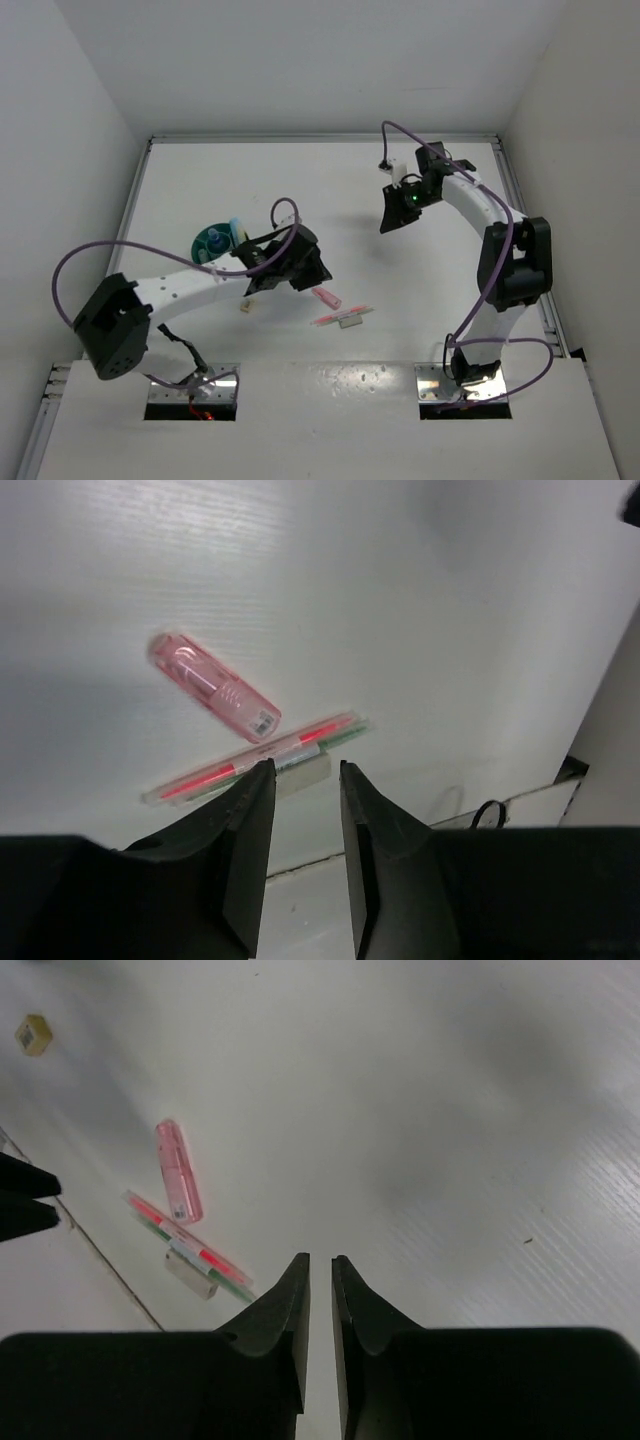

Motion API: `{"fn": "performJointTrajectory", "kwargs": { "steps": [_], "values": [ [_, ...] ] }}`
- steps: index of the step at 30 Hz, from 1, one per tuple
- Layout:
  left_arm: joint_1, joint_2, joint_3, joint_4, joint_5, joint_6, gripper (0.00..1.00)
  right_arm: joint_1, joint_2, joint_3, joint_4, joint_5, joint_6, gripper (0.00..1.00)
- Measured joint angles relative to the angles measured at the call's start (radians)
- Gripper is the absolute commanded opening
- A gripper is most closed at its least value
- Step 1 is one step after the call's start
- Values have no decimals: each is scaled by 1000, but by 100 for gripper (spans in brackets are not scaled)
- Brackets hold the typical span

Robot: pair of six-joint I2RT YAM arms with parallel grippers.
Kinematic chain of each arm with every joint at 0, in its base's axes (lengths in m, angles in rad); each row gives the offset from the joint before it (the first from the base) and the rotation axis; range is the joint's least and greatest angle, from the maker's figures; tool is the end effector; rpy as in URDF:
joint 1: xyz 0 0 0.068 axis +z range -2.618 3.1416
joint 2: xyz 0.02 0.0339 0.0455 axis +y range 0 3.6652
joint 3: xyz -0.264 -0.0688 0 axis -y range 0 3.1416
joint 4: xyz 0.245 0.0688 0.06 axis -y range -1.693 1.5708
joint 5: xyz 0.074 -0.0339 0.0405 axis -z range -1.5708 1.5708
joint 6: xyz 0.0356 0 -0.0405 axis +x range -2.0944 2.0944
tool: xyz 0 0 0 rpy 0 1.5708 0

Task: Sort the stationery into containers
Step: Pick up the stationery from the center of the board.

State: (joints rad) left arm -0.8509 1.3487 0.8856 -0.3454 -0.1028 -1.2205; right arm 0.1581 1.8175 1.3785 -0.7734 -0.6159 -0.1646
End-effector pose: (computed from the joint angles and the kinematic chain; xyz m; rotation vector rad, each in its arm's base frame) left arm 0.1896 -0.2107 0.2361 -0.5202 2.4967 -0.8121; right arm 0.3601 0.0782 0.2232 -0.5793 2.6038 0.8455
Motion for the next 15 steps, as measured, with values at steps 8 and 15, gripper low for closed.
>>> {"fn": "performJointTrajectory", "kwargs": {
  "steps": [8,15],
  "values": [
    [-64,344,262,-198,-53,-261,42,0,2,0,2,14,0,17],
    [-91,451,383,-302,-75,-338,47,0,2,0,2,15,0,25]
  ]
}}
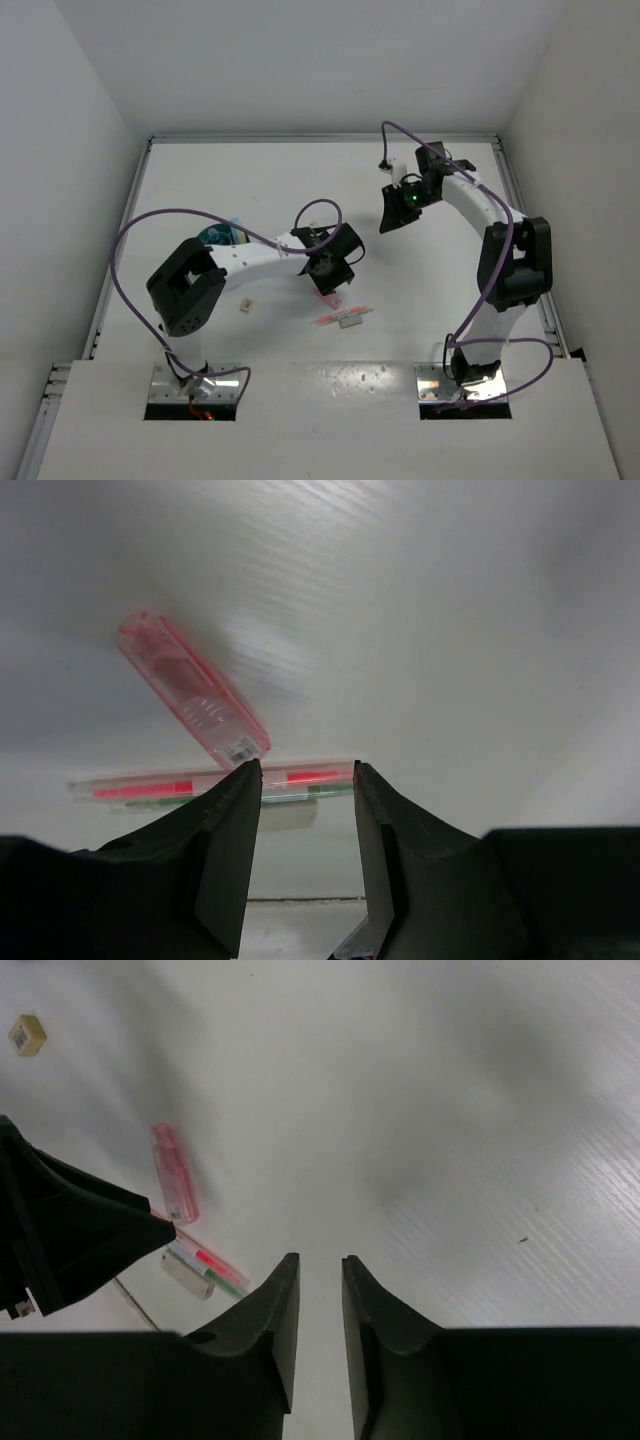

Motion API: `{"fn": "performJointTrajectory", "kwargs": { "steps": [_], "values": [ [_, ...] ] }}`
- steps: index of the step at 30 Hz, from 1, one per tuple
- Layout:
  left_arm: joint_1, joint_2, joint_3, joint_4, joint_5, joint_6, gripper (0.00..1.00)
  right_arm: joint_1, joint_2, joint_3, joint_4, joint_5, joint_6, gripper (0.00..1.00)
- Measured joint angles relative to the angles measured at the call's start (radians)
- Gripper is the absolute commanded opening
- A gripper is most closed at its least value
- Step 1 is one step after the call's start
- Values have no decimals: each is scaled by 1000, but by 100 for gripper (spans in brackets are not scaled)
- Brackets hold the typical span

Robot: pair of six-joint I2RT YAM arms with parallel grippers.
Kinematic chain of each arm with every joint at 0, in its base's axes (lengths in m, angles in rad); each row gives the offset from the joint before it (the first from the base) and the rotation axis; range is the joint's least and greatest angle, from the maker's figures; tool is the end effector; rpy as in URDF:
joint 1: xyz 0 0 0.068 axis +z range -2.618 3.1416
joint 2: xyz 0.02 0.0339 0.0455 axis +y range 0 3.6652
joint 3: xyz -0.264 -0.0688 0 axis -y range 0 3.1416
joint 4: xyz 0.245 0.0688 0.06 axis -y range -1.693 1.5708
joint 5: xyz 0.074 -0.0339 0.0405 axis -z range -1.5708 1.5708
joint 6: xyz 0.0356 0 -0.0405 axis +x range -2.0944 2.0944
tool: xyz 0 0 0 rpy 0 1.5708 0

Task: Sort the stationery into containers
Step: Pick up the stationery from the center of the board.

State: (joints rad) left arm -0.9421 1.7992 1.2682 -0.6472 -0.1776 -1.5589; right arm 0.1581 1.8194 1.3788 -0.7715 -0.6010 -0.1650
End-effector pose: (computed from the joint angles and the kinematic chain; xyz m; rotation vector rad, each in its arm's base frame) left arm 0.2186 -0.2900 0.1976 -0.9024 2.6686 -0.4527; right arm 0.3607 0.0779 0.2224 -0.5772 2.6095 0.8252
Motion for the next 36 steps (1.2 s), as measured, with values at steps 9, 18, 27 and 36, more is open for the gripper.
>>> {"fn": "performJointTrajectory", "kwargs": {
  "steps": [9,18,27,36],
  "values": [
    [-1,6,-42,-78,-16,-25,50,0,0,0,-1,-1,0,46],
    [-1,19,-48,-101,-27,-25,50,0,0,0,-1,-1,0,46],
    [14,87,-20,-105,-24,-19,51,0,0,0,-1,-1,0,46],
    [27,137,22,-104,-17,0,51,0,0,0,-1,-2,0,46]
  ]
}}
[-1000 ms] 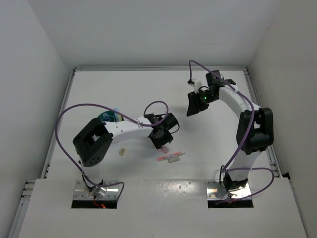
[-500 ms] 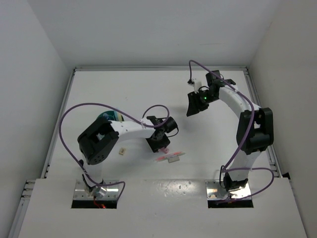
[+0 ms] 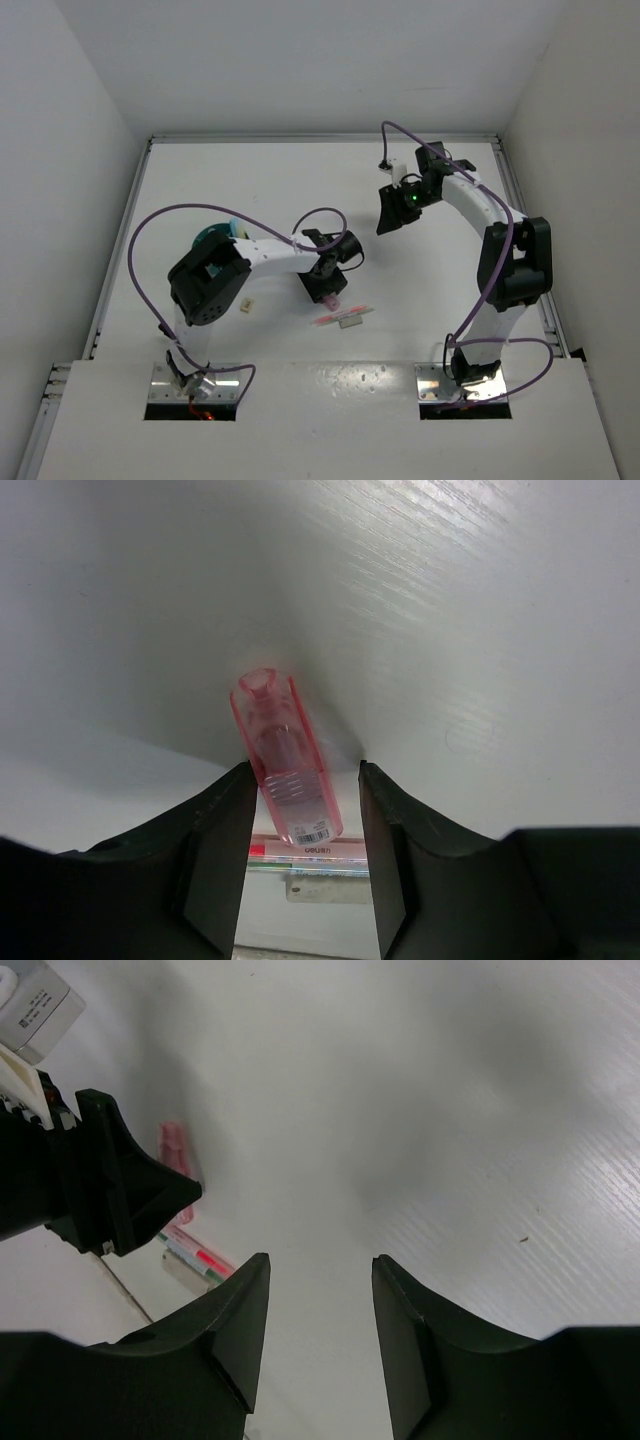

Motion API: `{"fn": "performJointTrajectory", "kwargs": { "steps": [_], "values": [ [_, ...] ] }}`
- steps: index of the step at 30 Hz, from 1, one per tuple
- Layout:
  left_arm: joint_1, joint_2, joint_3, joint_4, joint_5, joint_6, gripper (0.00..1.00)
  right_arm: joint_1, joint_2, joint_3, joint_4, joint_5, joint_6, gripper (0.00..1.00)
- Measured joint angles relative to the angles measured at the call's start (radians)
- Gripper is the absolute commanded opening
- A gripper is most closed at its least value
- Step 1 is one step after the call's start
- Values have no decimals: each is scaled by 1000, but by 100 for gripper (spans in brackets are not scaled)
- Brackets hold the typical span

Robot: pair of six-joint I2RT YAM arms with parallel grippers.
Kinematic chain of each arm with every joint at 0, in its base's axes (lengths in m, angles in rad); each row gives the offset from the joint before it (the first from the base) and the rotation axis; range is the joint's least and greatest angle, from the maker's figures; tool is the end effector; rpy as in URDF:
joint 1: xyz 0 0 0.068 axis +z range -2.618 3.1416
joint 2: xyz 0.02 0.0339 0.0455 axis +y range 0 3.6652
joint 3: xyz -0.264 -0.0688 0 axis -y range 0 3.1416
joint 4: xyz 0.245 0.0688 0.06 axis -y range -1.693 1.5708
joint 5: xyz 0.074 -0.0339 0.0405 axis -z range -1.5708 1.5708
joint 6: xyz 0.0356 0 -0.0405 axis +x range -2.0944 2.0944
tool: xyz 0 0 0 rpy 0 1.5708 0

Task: Sort the stationery into containers
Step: Pick up the stationery from the center of the board, then place the stationery in the storage box.

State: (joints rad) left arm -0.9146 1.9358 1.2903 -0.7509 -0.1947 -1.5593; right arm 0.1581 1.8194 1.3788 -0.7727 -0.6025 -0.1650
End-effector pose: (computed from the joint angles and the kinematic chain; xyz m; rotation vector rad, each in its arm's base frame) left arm 0.2281 -0.2849 0.1534 -0.9414 2.7404 -0.1466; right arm 0.3605 0.0779 0.2224 -0.5772 2.6101 0.8276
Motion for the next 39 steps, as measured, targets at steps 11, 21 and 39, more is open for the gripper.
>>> {"fn": "performJointTrajectory", "kwargs": {
  "steps": [11,21,39],
  "values": [
    [30,2,-1,0,22,13,37,0,0,0,0,-3,0,45],
    [47,6,4,3,50,71,9,0,0,0,0,-3,0,45],
    [5,-283,179,1,-282,537,0,-2,-72,-97,46,-31,-19,1]
  ]
}}
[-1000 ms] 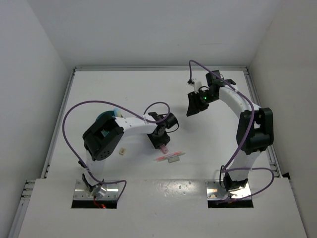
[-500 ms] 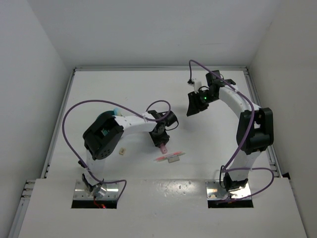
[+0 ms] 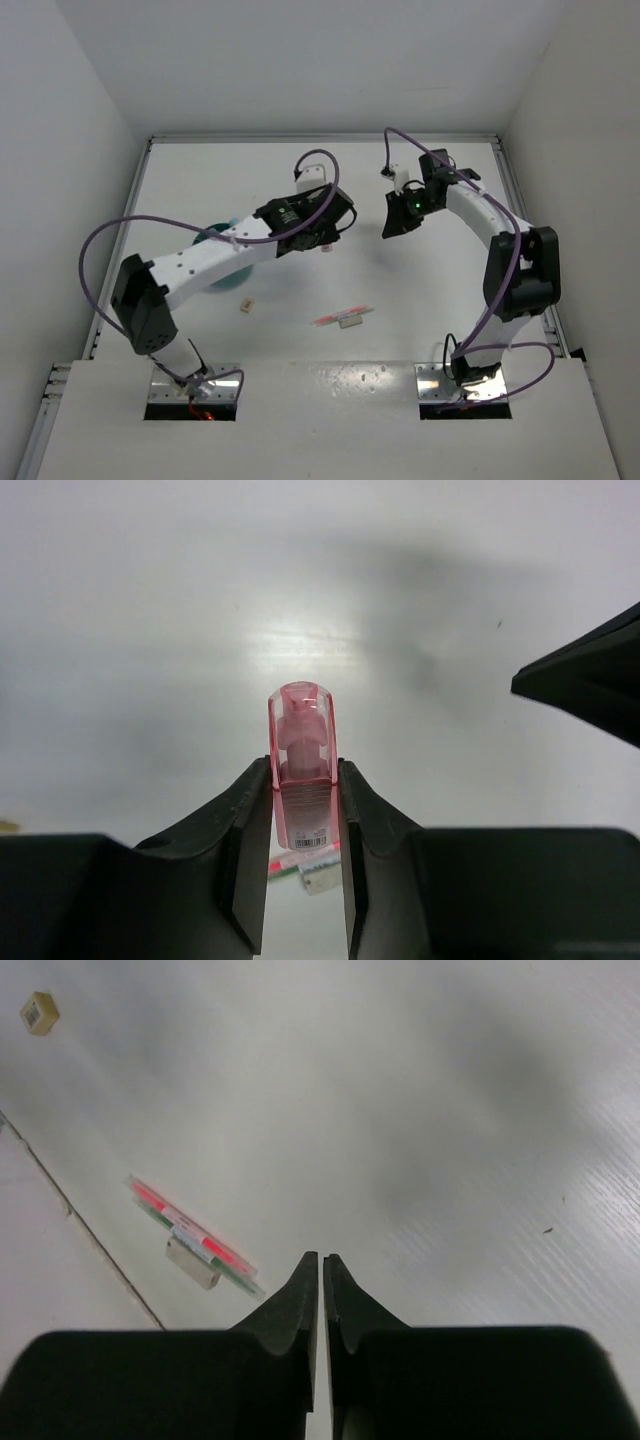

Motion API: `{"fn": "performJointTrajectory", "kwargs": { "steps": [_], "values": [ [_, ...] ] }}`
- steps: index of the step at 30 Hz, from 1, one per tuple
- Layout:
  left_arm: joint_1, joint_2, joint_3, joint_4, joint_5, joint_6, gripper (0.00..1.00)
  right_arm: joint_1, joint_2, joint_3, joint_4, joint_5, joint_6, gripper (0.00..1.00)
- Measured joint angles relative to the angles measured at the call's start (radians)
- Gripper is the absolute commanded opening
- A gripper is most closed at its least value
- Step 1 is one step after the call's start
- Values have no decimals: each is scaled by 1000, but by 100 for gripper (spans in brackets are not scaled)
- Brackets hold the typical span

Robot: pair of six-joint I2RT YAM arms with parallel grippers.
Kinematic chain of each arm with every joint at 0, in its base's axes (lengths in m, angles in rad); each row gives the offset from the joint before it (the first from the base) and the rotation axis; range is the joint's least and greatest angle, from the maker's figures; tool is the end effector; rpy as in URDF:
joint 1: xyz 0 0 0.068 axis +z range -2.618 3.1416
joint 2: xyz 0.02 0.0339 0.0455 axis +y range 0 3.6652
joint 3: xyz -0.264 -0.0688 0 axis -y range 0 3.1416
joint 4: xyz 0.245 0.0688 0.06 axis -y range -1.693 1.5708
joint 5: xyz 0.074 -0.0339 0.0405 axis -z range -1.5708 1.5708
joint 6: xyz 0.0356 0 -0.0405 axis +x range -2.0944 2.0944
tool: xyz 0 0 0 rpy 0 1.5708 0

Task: Sort the stationery into containers
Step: Place the stationery in the storage box.

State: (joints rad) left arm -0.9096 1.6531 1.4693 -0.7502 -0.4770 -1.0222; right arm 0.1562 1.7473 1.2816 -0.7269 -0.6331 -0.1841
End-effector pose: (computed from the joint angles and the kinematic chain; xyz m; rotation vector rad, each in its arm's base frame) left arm 0.2317 -0.2712 0.3059 -0.3246 2.3673 -0.3165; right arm 0.3426 0.0753 0.2215 -0.6086 2.5674 0.8555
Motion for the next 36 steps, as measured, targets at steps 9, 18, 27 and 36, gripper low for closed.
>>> {"fn": "performJointTrajectory", "kwargs": {
  "steps": [9,18,27,36],
  "values": [
    [8,-341,-126,30,-198,158,0,-21,-19,-12,48,52,6,0],
    [34,-798,-369,133,-339,275,0,-56,-70,-60,124,136,62,0],
    [41,-974,-587,156,-606,257,0,-63,-99,-61,150,124,80,0],
    [176,-798,-611,-1,-717,19,0,-63,-99,-61,150,106,80,0]
  ]
}}
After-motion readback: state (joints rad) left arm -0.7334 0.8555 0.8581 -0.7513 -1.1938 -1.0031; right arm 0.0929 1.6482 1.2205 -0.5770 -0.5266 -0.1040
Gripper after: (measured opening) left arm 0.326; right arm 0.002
